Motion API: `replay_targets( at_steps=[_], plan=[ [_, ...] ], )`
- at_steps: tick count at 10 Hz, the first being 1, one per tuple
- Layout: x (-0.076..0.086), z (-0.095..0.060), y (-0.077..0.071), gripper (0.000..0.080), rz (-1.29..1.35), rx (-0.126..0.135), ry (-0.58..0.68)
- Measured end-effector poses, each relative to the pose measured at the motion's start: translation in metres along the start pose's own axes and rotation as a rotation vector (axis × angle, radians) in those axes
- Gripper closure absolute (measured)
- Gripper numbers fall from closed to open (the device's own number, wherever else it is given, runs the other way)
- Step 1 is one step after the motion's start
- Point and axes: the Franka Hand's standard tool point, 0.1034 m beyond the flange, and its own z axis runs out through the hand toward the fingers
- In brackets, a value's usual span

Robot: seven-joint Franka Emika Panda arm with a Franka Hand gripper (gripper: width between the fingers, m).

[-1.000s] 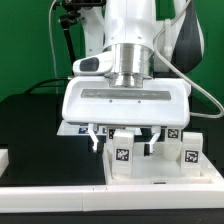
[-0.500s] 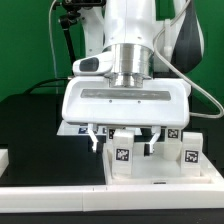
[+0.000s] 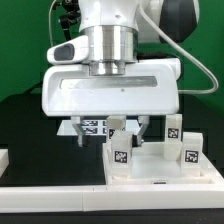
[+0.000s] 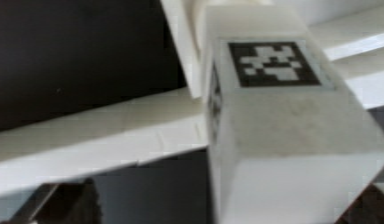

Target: Assemble square table

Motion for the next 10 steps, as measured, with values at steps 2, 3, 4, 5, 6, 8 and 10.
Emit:
replay_targets(
  at_steps=[2, 3, 4, 5, 6, 8, 10],
  plan=[
    [-0.004, 0.004, -0.011, 0.0150, 0.029, 0.008, -0.136],
    [-0.008, 0.007, -0.012, 0.0150, 0.052, 0.007, -0.181],
    [-0.010, 0.013, -0.013, 0.0150, 0.047, 0.002, -0.156],
    [-0.016, 0.018, -0.010, 0.0150, 0.047, -0.005, -0.141],
    [-0.016, 0.018, -0.009, 0.0150, 0.058, -0.006, -0.146],
    [-0.016, 0.018, -0.009, 0.0247, 0.075, -0.008, -0.146],
    [-0.015, 0.019, -0.003, 0.0525, 0.215, -0.023, -0.145]
  ],
)
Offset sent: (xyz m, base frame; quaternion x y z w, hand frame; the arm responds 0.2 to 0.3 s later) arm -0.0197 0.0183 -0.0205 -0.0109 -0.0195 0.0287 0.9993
